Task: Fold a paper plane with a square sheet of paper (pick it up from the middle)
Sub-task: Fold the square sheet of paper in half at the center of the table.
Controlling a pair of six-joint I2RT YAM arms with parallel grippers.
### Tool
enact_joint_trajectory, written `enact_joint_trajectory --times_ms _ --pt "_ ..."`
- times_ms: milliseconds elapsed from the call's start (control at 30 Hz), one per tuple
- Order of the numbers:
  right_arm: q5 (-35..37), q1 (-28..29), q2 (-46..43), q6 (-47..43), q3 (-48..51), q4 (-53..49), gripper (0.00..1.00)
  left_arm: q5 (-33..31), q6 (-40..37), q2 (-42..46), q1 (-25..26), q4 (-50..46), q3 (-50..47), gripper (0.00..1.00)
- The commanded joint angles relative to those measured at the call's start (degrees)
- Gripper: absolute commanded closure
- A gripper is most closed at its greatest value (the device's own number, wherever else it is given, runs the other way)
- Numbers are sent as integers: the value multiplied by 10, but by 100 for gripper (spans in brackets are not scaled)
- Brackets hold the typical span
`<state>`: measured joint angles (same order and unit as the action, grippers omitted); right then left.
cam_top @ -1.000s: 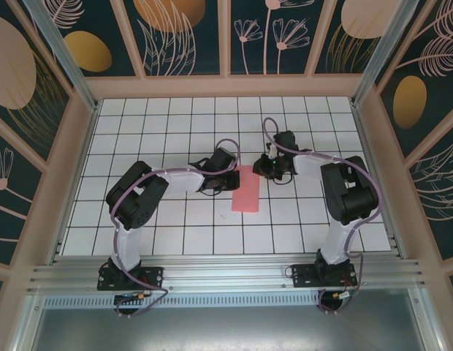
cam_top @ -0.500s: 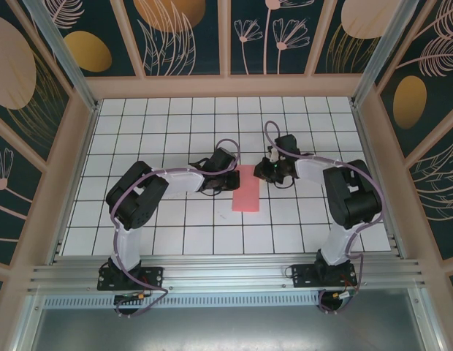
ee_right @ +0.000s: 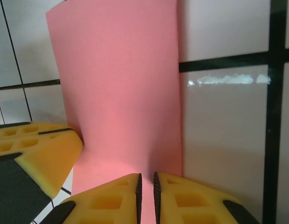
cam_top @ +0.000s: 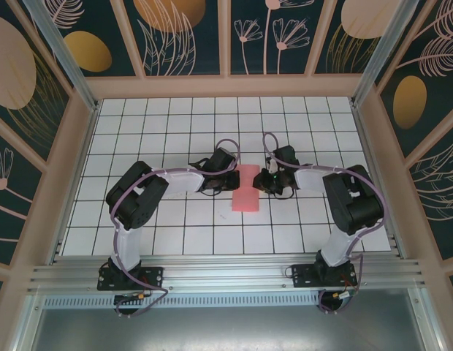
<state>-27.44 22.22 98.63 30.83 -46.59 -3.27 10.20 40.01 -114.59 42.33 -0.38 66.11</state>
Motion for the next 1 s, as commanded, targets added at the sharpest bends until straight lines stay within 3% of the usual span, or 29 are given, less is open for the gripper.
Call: enact_joint_trajectory --times_ms 0,400,700,967 --pt "1 14 -54 8 17 -20 80 -8 -10 -27 2 -67 -24 100" --pt "10 35 -32 36 88 23 80 -7 -11 -28 3 -67 -23 100" --pt "-13 48 -118 44 100 12 79 -8 -11 -27 3 -67 -23 100" --pt "12 66 -78 64 156 39 80 -9 -11 -26 3 -67 -24 100"
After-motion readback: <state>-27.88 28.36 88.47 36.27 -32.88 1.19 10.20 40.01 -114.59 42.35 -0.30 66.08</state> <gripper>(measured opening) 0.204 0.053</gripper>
